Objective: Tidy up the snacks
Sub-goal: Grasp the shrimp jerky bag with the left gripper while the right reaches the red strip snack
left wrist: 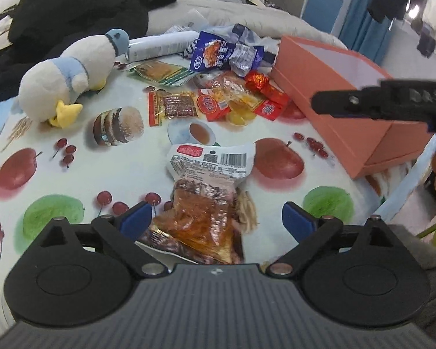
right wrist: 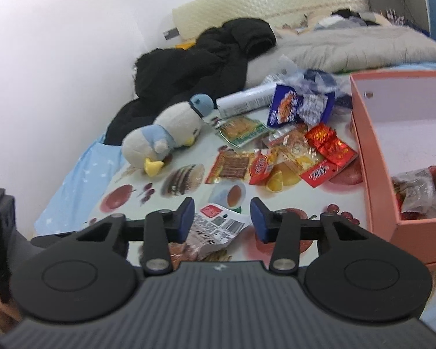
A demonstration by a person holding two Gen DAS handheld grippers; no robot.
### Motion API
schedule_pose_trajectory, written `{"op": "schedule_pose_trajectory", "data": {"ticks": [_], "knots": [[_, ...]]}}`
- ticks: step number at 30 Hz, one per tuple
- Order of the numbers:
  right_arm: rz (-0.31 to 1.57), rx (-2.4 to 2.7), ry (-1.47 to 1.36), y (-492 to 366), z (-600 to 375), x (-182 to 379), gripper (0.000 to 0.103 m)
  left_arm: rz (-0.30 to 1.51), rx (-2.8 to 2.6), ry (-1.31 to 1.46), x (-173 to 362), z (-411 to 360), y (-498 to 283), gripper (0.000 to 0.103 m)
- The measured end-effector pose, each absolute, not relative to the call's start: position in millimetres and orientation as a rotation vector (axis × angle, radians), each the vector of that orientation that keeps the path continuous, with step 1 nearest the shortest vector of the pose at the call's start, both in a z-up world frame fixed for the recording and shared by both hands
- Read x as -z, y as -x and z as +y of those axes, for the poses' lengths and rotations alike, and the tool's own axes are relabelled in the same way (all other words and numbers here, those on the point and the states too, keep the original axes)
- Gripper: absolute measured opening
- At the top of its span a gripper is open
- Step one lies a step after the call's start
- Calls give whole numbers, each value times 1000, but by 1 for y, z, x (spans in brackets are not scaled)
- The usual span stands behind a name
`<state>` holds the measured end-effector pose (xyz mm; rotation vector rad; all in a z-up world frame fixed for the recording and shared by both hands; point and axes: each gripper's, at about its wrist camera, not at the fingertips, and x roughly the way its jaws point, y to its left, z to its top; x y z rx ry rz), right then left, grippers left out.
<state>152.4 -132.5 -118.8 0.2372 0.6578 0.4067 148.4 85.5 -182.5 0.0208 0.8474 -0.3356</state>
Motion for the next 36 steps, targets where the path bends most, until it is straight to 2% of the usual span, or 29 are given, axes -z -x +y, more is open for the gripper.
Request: {"op": "schedule_pose_trajectory", "data": {"ticks": [4, 6, 13, 17, 22, 24, 28, 30, 33, 36], "knots": [[691, -388, -250, -182, -129, 137, 45, 861, 361, -40, 196, 85, -161, 98], [704, -383, -258, -197, -127, 146, 40, 881, 377, -42, 204, 84, -166, 98], [770, -364, -334, -251, -125, 179, 40, 915, 365, -28, 224, 87, -179, 96], [811, -356, -371, -280, -124, 197, 40, 962, 332, -23, 239, 86, -186, 89], [849, -328, -399, -312, -125, 219, 39, 928, 309, -25, 243, 81, -188, 81], [862, -324, -433, -320, -124, 226, 31, 922, 295, -12, 243, 79, -190, 72], [871, -343, -479, -331, -120, 234, 28, 922, 273, 18, 243, 77, -197, 66], [874, -350, -493, -336, -117, 236, 22, 929, 258, 37, 241, 77, -199, 59], [884, -355, -466, -340, -110, 235, 11, 930, 228, 81, 240, 78, -200, 56], [894, -355, -451, -340, -108, 236, 4, 930, 194, 127, 239, 81, -199, 55]]}}
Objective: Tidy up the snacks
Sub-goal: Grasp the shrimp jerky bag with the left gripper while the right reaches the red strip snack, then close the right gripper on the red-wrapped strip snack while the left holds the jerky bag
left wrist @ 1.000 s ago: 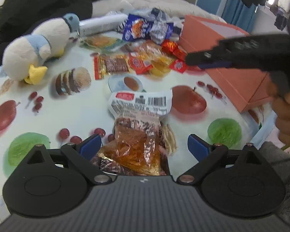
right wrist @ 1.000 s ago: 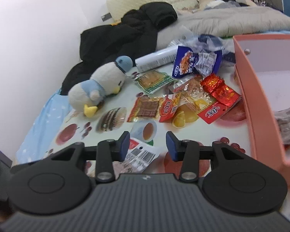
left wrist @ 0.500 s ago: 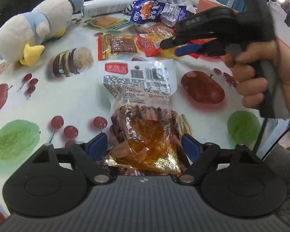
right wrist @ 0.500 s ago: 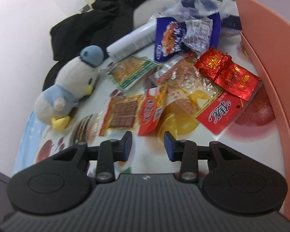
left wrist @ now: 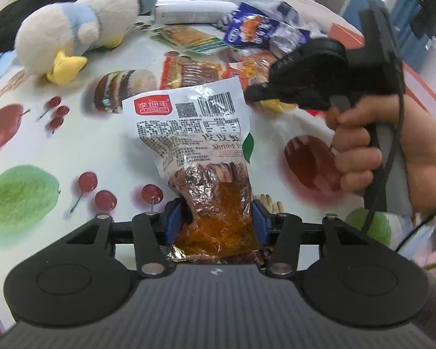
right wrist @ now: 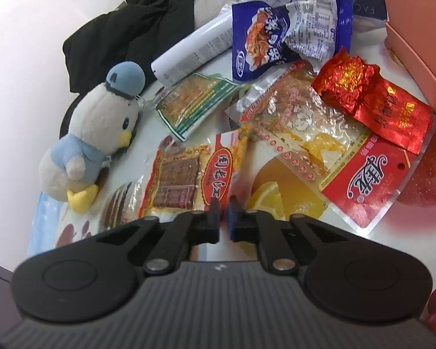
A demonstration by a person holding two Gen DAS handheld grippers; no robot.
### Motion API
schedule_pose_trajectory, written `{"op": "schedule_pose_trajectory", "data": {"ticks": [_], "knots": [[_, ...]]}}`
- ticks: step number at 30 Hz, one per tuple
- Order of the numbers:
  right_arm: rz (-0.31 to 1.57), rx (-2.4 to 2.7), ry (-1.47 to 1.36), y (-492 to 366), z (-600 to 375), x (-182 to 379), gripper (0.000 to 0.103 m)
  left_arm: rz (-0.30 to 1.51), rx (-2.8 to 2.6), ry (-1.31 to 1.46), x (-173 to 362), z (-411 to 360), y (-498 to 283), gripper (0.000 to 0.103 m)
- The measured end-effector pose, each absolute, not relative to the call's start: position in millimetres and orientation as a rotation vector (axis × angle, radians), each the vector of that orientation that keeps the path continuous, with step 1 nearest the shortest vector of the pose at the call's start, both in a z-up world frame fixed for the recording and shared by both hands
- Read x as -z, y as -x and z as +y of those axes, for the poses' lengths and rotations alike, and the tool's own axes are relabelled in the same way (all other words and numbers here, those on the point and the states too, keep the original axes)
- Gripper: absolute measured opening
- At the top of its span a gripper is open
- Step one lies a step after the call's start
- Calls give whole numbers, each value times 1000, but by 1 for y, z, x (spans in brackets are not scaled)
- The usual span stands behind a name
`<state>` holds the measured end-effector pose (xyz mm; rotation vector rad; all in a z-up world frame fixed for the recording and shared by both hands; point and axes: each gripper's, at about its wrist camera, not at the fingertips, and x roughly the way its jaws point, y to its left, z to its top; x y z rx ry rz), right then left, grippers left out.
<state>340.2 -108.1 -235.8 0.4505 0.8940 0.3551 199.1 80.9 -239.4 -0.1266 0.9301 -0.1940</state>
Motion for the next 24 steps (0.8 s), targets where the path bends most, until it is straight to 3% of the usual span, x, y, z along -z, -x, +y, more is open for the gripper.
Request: {"op": "schedule_pose_trajectory", "data": {"ticks": [24], "knots": [[856, -310, -378, -209, -143, 200, 3, 920, 59, 232, 229, 52, -143, 53]]}}
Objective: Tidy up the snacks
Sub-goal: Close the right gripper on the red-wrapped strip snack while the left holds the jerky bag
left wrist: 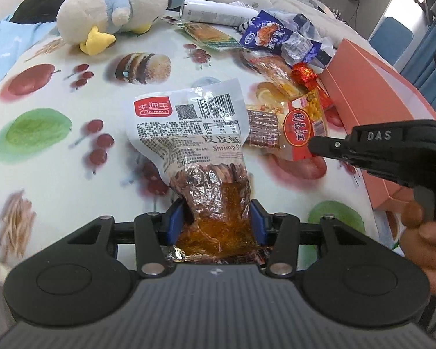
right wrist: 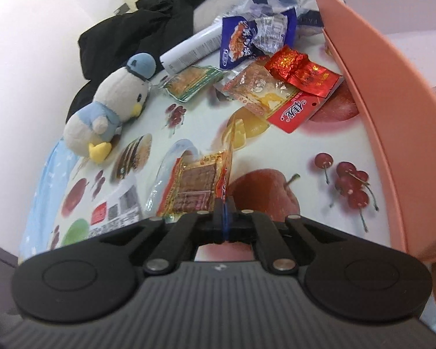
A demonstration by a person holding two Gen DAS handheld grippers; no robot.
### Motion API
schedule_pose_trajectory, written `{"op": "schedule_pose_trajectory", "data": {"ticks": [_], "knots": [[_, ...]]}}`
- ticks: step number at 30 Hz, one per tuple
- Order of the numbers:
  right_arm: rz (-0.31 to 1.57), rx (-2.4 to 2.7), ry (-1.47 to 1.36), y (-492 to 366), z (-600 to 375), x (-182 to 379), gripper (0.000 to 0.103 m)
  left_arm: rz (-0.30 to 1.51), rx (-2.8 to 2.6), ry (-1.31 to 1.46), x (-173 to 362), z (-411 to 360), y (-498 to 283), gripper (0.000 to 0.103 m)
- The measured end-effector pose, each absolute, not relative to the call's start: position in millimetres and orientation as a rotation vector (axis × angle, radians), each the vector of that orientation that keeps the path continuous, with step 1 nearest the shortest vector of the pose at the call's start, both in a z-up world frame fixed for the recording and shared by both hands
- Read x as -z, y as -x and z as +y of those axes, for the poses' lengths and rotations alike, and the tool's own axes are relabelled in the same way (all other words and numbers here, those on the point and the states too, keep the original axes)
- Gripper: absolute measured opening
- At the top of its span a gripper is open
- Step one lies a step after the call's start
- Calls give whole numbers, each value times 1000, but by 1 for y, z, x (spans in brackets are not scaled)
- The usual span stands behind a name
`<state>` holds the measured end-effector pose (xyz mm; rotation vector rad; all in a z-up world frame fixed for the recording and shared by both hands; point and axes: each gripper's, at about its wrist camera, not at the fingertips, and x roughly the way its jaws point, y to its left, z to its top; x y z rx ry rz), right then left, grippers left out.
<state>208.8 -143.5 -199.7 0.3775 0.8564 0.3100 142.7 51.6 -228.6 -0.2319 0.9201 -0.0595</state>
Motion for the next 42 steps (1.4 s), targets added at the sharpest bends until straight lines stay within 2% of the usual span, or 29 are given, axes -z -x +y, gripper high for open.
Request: {"op": "schedule_pose_trajectory", "data": {"ticks": [10, 14, 16, 17, 18, 19, 20, 29, 36, 39, 42], "knots": [[941, -283, -350, -148, -161, 205, 4, 934, 48, 220, 229, 42, -124, 53], [958, -316, -306, -130, -157, 203, 7, 931, 32, 248, 228, 48, -120, 53], [965, -343, -290, -126, -156, 200, 14, 928, 25, 257, 227, 51, -119, 53], [970, -355, -281, -126, -155, 199, 27, 927, 21, 259, 227, 53, -119, 53], [974, -363, -268, -127, -155, 198, 54, 926, 18, 261, 226, 54, -118, 53], [970, -360, -254, -128, -155, 196, 68, 923, 15, 266, 225, 56, -117, 53], [957, -351, -241, -128, -156, 194, 86, 919, 12, 271, 223, 58, -116, 53], [791, -523, 8, -150, -139, 177, 84, 899, -22, 302, 215, 79, -112, 53], [819, -728, 285, -182, -96, 202, 84, 901, -29, 315, 215, 84, -105, 53], [889, -801, 263, -190, -93, 213, 84, 901, -30, 325, 215, 86, -103, 53], [859, -799, 338, -186, -88, 220, 85, 907, -27, 326, 217, 86, -101, 53]]}}
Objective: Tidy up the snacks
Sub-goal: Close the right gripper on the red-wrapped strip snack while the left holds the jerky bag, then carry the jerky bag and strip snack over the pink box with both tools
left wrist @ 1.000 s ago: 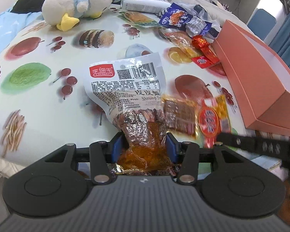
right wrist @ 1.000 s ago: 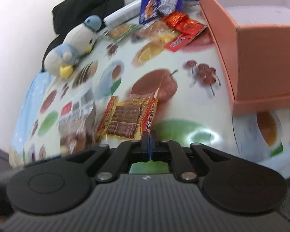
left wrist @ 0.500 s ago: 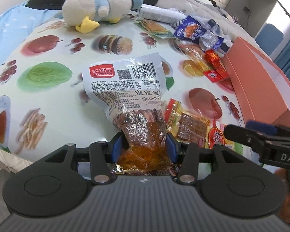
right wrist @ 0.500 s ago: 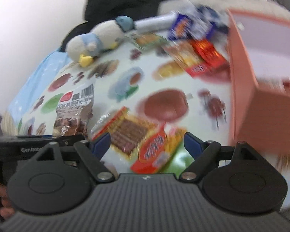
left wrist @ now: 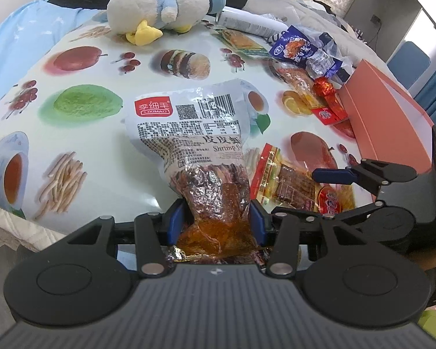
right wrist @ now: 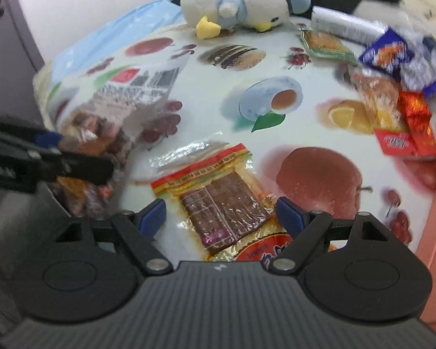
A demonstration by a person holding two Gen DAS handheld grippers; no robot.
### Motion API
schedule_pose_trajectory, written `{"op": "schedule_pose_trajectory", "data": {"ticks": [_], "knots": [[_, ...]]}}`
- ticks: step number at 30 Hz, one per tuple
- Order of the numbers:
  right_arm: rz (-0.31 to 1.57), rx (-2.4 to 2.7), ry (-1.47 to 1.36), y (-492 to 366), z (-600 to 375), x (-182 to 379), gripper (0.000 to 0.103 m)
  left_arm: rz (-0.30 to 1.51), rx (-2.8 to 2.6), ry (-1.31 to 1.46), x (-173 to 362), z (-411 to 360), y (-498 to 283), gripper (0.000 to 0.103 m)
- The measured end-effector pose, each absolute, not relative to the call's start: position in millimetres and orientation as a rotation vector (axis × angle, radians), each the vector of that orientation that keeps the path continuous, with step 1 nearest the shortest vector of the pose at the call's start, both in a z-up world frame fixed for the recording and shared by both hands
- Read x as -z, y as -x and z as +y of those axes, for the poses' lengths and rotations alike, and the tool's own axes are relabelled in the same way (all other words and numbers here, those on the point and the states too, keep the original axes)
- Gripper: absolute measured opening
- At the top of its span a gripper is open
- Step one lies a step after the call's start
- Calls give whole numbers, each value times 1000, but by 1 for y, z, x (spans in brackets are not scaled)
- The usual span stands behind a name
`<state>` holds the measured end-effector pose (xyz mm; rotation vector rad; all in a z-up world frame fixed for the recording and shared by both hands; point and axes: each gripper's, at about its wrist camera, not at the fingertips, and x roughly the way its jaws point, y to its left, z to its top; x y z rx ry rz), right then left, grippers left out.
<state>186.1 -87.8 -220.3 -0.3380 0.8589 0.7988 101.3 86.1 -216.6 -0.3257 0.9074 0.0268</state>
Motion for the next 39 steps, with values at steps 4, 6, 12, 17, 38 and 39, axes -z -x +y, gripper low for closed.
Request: {"op": "schedule_pose_trajectory", "data": {"ticks": [4, 6, 12, 17, 38, 39], "knots": [[862, -788, 341, -183, -86, 225, 86, 909, -20, 325, 217, 85, -103, 53], [867, -780, 337, -182, -85, 225, 85, 907, -16, 324, 217, 83, -104, 53], [867, -765, 325, -179, -85, 224, 61, 899, -2, 320, 212, 78, -104, 53], [853, -714, 279, -178, -93, 220, 55, 882, 2, 310, 203, 77, -101, 53], [730, -463, 5, -178, -144, 160, 10, 834, 48, 268, 165, 48, -110, 53], [729, -458, -11, -177, -146, 158, 10, 835, 50, 263, 162, 46, -111, 53]]}}
